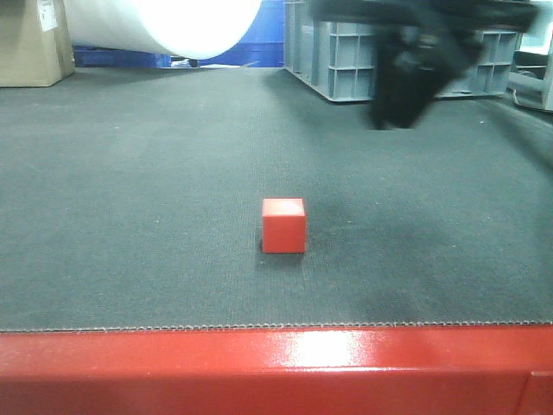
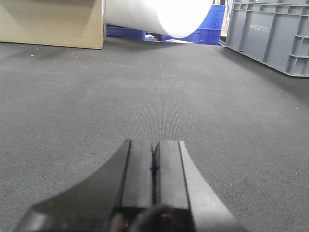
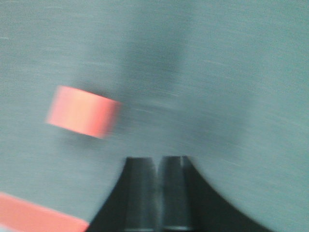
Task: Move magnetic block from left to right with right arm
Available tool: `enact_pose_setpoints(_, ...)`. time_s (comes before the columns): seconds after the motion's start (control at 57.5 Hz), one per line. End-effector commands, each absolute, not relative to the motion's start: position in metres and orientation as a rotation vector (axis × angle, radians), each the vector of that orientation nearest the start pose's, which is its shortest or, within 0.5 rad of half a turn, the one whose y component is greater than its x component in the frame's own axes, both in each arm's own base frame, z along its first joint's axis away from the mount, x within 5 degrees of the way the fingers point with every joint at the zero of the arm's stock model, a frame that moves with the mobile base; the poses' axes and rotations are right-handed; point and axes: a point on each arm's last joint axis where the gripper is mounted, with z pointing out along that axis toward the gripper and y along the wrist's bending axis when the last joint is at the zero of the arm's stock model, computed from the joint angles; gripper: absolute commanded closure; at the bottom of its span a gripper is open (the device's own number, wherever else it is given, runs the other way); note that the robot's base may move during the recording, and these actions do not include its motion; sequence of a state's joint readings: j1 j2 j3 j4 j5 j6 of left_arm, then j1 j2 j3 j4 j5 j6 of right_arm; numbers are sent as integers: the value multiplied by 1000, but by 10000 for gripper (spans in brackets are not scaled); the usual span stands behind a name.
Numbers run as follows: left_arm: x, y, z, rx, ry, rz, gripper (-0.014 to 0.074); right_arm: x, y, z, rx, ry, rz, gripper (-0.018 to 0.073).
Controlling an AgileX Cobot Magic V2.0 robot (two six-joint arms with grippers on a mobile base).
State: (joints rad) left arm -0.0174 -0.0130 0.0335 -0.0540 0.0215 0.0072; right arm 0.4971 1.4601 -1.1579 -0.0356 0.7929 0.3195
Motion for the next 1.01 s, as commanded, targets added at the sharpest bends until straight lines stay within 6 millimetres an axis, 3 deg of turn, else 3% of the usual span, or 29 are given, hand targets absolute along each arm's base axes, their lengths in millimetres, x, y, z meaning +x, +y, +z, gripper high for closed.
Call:
enact_pose_setpoints(0.0, 56, -1, 206, -32, 1444, -57, 722, 258, 119, 318, -207, 2387, 317, 543)
enact_pose_setpoints(0.209, 56, -1, 206, -32, 1444, -57, 722, 225, 64, 305, -242, 2151, 215, 543)
enact_pose_setpoints(0.417, 56, -1, 206, -32, 1444, -57, 722, 184, 20, 297, -88, 1894, 91, 543)
enact_pose_setpoints(0.852, 56, -1, 206, -32, 1444, -57, 722, 94, 6, 274, -37, 1562, 65, 543)
enact_pose_setpoints(0.991, 56, -1, 206, -32, 1444, -57, 722, 75, 5, 272, -34, 1467, 67, 543)
